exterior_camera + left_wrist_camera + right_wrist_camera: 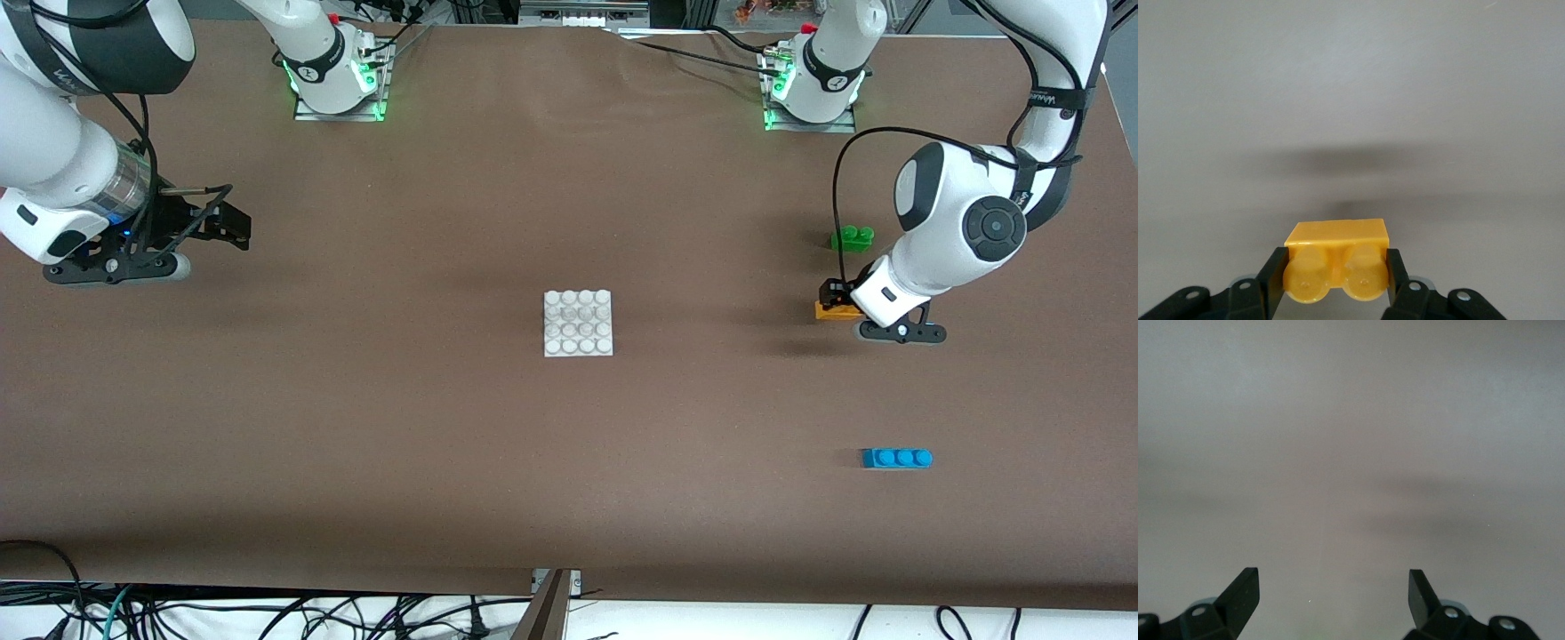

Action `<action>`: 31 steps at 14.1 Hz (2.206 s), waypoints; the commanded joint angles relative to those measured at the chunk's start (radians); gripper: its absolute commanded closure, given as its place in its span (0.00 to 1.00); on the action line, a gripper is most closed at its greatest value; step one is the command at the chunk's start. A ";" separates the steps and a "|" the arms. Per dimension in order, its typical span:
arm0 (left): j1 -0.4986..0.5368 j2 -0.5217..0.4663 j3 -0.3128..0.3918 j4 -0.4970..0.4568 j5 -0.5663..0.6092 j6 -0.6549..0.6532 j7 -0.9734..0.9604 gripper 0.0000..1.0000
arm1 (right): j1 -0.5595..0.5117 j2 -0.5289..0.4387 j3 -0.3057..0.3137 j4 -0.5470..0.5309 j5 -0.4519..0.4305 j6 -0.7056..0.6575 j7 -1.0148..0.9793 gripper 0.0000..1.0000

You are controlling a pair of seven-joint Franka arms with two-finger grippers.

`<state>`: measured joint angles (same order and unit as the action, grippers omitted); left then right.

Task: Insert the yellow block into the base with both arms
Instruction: 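Carry the yellow block with the left gripper over the base plate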

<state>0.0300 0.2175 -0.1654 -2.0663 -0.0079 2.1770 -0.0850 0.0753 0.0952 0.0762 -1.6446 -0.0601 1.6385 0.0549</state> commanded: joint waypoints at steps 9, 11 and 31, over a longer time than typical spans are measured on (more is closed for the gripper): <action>-0.304 0.316 -0.134 0.527 -0.015 -0.144 -0.450 0.50 | 0.001 0.014 0.008 0.026 0.006 0.014 0.016 0.01; -0.378 0.437 -0.123 0.650 -0.014 -0.144 -0.510 0.50 | 0.000 0.014 0.008 0.025 0.006 0.020 0.016 0.01; -0.660 0.591 0.037 0.695 0.013 -0.022 -0.630 0.35 | -0.003 0.017 0.007 0.025 0.008 0.020 0.008 0.01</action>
<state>-0.6119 0.7846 -0.1406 -1.4055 -0.0075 2.1553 -0.6873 0.0777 0.1006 0.0817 -1.6391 -0.0598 1.6622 0.0600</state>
